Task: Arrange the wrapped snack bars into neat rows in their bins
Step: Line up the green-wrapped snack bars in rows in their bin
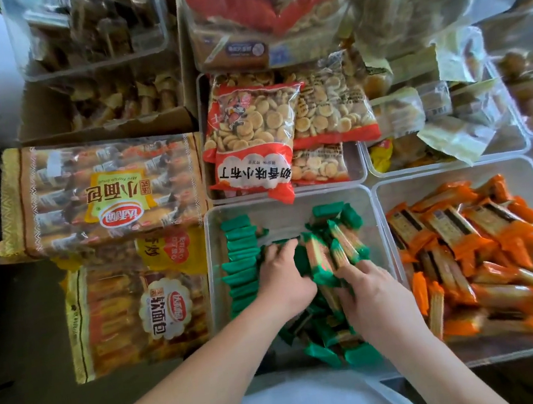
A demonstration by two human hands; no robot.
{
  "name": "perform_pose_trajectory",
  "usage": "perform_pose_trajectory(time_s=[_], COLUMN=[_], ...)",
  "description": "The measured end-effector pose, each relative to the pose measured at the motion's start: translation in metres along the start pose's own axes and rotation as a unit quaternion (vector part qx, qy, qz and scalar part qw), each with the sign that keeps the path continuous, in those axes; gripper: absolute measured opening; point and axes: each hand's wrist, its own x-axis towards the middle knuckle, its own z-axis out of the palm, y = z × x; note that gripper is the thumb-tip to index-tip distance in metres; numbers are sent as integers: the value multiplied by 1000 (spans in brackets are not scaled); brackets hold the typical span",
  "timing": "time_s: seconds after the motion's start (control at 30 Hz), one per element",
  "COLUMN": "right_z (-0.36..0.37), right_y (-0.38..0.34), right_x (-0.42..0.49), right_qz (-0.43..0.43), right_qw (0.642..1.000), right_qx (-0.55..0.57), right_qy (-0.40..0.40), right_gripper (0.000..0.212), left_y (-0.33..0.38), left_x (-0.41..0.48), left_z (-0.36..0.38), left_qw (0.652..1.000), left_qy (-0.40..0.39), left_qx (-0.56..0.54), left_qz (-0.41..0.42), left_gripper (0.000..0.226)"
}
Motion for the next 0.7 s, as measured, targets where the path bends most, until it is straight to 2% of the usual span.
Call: perform_pose_trajectory(time_s=[0.1,0.17,0.27,0.33,0.4,0.43,0.6,0.7], right_z=[-14,-23,-33,-45,-60,-64,-42,-24], right_y=[4,2,-10,-21,-31,-36,-56,-74], right_x=[5,10,23,34,44,47,66,91], right_qz=[4,10,1,23,35,20,-90,-40], right_qw=[998,998,997,991,988,990,993,971], right_qx=[58,50,-71,-130,-130,-110,64,203], right_qy=[6,23,42,-14,-77,-90,-49,-119], right_gripper=[22,17,29,39,43,42,38,42], left_y=[1,-1,-12,-19,-22,-22,-24,-31], left_x=[-5,-12,-21,-27,-32,-35,-40,-45], left_z=[-4,-6,-8,-13,-20,-24,-47,-55], left_qw=[999,998,997,997,996,996,987,982], left_qy=[-31,-52,-51,-47,-29,-12,94,146], left_qx=[3,3,4,-23,-59,-72,-95,-90], left_qz=[13,32,50,51,53,53,88,80], left_gripper=[80,71,51,47,42,38,28,28])
